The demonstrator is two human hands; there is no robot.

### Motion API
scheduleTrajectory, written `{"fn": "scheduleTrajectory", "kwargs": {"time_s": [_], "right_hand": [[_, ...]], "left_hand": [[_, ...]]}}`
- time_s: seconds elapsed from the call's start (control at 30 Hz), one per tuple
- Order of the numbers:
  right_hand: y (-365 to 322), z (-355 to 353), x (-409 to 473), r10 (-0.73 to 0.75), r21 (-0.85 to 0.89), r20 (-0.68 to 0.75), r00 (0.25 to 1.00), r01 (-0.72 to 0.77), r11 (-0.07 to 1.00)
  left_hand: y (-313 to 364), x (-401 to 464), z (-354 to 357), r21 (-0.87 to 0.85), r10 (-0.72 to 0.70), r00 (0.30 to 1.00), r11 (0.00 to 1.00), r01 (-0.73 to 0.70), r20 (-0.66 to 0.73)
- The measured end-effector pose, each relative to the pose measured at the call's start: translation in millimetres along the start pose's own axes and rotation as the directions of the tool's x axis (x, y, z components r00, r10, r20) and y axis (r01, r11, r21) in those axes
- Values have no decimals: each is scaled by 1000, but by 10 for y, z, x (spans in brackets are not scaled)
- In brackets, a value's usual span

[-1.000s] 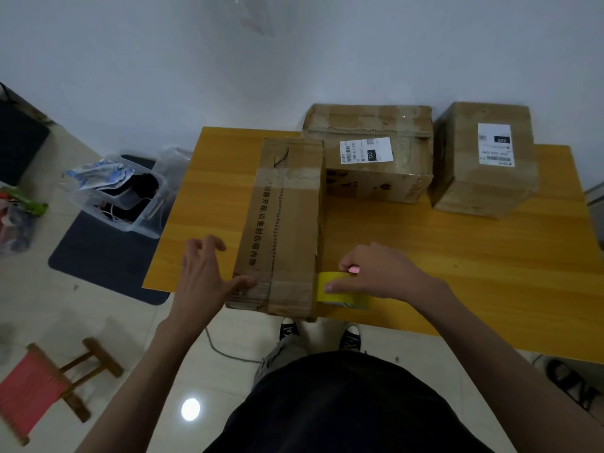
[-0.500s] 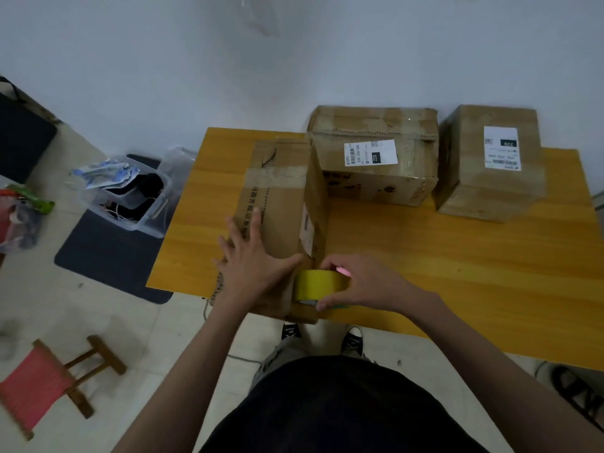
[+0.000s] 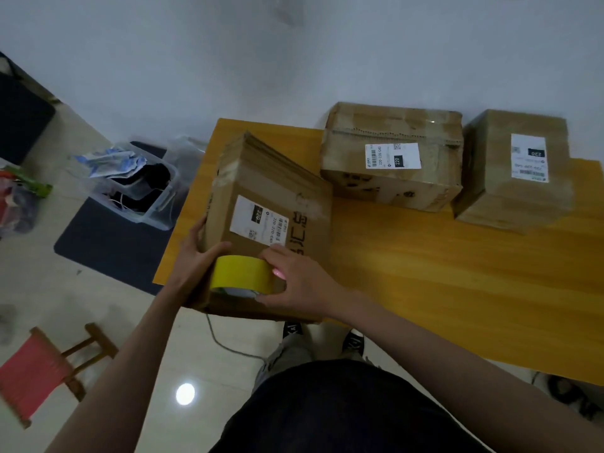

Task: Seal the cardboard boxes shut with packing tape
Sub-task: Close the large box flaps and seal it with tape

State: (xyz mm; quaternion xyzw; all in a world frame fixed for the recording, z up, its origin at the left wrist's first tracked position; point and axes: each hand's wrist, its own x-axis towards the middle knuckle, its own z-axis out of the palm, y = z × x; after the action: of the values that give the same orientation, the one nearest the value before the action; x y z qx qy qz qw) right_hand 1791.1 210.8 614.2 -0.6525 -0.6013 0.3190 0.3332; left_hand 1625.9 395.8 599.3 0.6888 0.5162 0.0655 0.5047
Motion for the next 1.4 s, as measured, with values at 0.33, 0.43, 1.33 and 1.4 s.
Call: {"fn": "scheduleTrajectory", "kwargs": {"time_s": [0.33, 0.43, 1.33, 1.4], "right_hand": [[-7, 394, 466, 52, 2, 14, 999, -52, 999], [19, 501, 502, 91, 15, 17, 996, -91, 996], [120, 639, 111, 261, -101, -106, 960, -271, 957], [149, 603, 49, 275, -119, -123, 954, -289, 950]], "left_hand": [[-509, 225, -40, -358, -138, 975, 913, 193, 173], [-650, 325, -23, -370, -150, 956, 898, 238, 251], [-778, 644, 466, -340, -54, 844, 900, 273, 533], [-739, 661, 542, -346, -39, 846, 902, 259, 533]]}}
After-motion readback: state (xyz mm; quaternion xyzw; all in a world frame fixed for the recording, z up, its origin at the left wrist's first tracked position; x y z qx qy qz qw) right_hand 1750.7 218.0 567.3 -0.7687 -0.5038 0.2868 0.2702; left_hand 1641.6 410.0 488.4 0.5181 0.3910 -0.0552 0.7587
